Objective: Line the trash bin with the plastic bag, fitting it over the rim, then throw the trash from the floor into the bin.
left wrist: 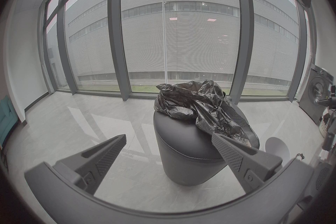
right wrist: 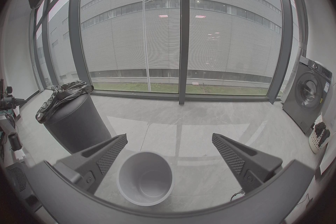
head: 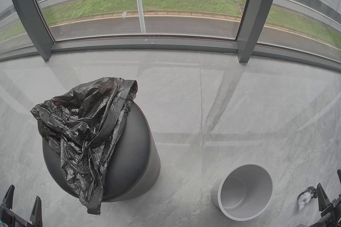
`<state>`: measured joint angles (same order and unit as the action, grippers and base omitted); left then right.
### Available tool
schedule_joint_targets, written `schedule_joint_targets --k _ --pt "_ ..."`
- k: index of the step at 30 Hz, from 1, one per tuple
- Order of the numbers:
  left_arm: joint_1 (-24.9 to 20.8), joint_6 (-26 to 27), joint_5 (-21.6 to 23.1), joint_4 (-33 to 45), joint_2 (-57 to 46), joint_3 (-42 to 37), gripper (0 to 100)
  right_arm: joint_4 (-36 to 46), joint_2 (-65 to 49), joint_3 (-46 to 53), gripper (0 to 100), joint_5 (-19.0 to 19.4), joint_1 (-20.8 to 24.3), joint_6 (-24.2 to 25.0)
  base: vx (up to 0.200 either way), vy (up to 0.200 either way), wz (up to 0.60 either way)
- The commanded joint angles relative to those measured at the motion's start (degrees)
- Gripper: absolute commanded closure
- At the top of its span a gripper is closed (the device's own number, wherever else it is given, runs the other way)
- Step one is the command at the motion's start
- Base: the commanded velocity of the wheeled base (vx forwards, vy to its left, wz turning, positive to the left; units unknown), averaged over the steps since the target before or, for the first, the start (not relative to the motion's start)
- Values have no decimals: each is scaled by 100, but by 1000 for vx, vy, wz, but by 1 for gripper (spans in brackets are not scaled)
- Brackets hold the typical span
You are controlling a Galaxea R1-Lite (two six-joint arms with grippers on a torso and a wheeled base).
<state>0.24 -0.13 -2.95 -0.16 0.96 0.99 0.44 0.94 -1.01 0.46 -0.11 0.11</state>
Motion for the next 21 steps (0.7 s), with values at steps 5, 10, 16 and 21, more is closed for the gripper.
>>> schedule_joint_targets --k 5,10,16,21 --pt "2 5 5 -2 -96 -99 0 0 -68 84 0 -11 2 -11 0 0 0" --pt "-16 5 14 7 -44 -99 0 0 -68 84 0 -11 2 7 0 0 0" --pt "-16 180 541 -19 -96 -99 0 0 -76 75 0 -11 2 15 0 0 0" --pt "-174 110 1033 -977 1371 1466 0 9 -76 75 0 -2 2 15 0 0 0"
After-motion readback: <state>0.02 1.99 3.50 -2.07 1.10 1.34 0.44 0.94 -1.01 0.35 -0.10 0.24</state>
